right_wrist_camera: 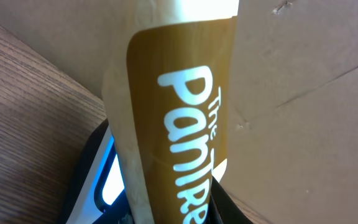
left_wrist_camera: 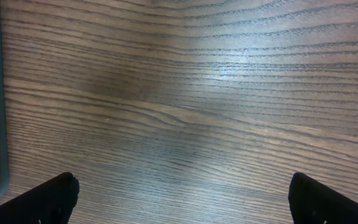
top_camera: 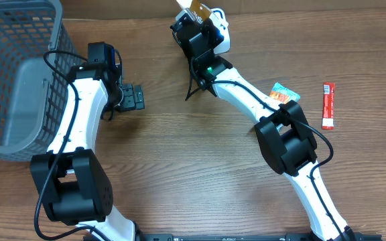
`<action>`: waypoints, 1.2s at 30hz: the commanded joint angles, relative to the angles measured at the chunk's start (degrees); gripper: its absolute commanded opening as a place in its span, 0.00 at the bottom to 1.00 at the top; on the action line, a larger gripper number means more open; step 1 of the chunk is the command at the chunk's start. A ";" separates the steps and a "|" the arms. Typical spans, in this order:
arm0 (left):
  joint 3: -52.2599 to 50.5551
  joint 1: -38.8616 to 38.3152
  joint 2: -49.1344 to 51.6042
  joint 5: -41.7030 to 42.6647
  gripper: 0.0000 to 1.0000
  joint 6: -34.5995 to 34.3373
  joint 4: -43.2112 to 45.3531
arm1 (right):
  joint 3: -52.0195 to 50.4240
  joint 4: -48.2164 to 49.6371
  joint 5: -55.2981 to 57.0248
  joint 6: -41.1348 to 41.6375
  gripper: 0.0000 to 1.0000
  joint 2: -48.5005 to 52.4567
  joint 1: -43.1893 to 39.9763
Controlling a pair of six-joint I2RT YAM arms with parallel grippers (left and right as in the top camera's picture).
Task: Scan the item barcode
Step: 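Carry the bread bag from the scanner to the table's right side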
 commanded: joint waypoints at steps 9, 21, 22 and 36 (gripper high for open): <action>0.11 -0.11 0.28 -0.28 1.00 1.07 0.07 | 0.96 -0.46 4.50 4.37 0.03 -5.70 0.22; 0.11 -0.11 0.28 -0.28 1.00 1.07 0.07 | 0.94 -24.28 4.50 23.85 0.03 -27.50 -4.72; 0.11 -0.11 0.28 -0.28 1.00 1.07 0.07 | 0.94 -26.88 4.50 25.94 0.03 -28.65 -5.84; 0.11 -0.11 0.28 -0.28 1.00 1.07 0.07 | -1.92 -66.36 -24.74 47.47 0.03 -31.93 -38.80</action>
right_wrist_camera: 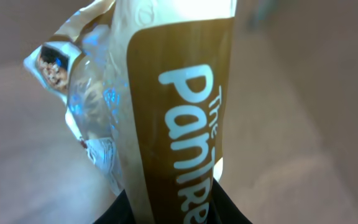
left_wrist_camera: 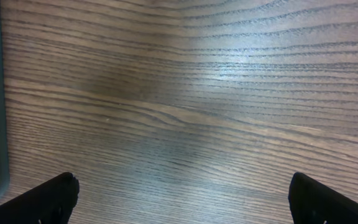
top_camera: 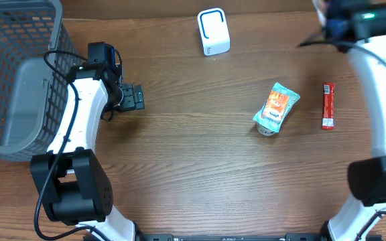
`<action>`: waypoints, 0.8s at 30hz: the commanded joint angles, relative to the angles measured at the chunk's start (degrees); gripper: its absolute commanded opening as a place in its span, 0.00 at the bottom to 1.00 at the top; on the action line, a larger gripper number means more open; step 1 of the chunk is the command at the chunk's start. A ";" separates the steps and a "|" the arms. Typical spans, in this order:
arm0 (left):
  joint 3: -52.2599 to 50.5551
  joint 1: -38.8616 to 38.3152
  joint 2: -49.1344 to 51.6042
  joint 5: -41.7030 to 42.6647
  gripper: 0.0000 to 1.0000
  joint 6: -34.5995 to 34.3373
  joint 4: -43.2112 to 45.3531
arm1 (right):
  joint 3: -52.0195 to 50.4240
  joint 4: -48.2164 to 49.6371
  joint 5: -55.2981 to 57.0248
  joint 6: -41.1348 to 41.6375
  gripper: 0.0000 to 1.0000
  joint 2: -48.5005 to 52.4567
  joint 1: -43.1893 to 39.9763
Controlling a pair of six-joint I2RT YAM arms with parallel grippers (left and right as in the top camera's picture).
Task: Scan the item barcode
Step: 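Carry the bread bag from the scanner to the table's right side, then lower the bread bag beside the red packet and open the right gripper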
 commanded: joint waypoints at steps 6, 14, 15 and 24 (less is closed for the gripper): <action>0.11 -0.11 0.28 -0.26 1.00 1.07 0.07 | -10.27 -6.21 -30.82 6.58 0.04 0.74 -15.80; 0.11 -0.11 0.28 -0.26 1.00 1.07 0.09 | -23.61 -1.86 -32.44 4.96 0.04 0.74 -18.16; 0.11 -0.11 0.28 -0.26 1.00 1.09 0.07 | -24.72 -1.03 -32.41 4.44 0.04 0.74 -18.05; 0.11 -0.11 0.28 -0.26 1.00 1.07 0.07 | -29.44 0.22 -23.19 3.63 0.05 0.74 -17.62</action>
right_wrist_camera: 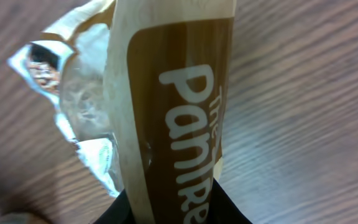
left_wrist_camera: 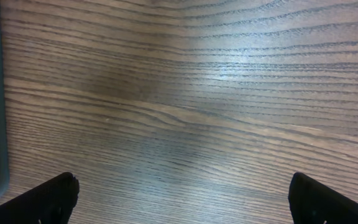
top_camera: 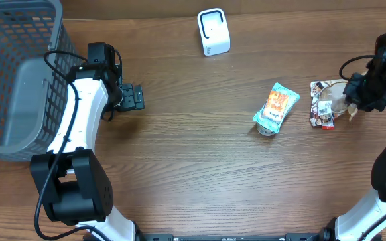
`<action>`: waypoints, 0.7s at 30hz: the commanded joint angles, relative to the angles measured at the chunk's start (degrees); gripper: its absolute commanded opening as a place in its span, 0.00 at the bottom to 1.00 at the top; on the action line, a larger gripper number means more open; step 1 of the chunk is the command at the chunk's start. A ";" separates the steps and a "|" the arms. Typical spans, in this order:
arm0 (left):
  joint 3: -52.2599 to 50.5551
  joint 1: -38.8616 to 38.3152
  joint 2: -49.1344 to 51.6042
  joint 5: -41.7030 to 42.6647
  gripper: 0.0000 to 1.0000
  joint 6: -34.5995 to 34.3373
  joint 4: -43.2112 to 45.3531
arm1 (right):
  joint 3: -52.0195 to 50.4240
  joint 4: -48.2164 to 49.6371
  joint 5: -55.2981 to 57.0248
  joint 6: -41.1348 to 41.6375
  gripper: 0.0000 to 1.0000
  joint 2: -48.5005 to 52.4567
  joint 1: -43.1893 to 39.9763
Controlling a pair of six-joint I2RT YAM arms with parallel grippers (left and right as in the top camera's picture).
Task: Scan the item barcode
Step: 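Lower the bread bag beside the red packet and open the right gripper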
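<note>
My right gripper (top_camera: 352, 100) is shut on a snack bag (top_camera: 327, 102) with a brown label and a clear window, holding it low at the table's right side. In the right wrist view the bag (right_wrist_camera: 173, 106) fills the middle, its lower end pinched between the dark fingers (right_wrist_camera: 229, 210). The white barcode scanner (top_camera: 213, 31) stands at the back centre, far from the bag. My left gripper (top_camera: 131, 98) rests open beside the basket, and the left wrist view shows its fingertips (left_wrist_camera: 55, 196) wide apart over bare wood.
A grey mesh basket (top_camera: 15, 73) takes up the left end of the table. An orange pouch (top_camera: 275, 107) lies right of centre, just left of the held bag. A wall of the basket shows at the left edge of the left wrist view.
My right gripper has moved with the bag from the back right corner to lower down on the right side. The bag now covers the spot where the red stick lay. The left arm has not moved.
My right gripper first held the bag at the scanner at the back centre. It was then at the back right corner, still holding the bag. Now it holds the bag low on the right side, beside the orange pouch. The left gripper stayed open by the basket.
</note>
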 commanded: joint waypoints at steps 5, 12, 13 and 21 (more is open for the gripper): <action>0.11 -0.11 0.28 -0.26 1.00 1.07 0.09 | -0.28 -0.17 4.96 -0.33 0.39 -0.24 0.00; 0.11 -0.11 0.28 -0.26 1.00 1.07 0.07 | 3.28 -1.90 6.10 -0.28 0.83 -0.57 0.00; 0.11 -0.11 0.28 -0.26 1.00 1.07 0.09 | 4.00 -2.43 6.45 -0.28 0.88 -0.70 0.00; 0.11 -0.11 0.28 -0.26 1.00 1.07 0.07 | 5.81 -4.52 4.24 -0.33 1.00 -2.01 0.11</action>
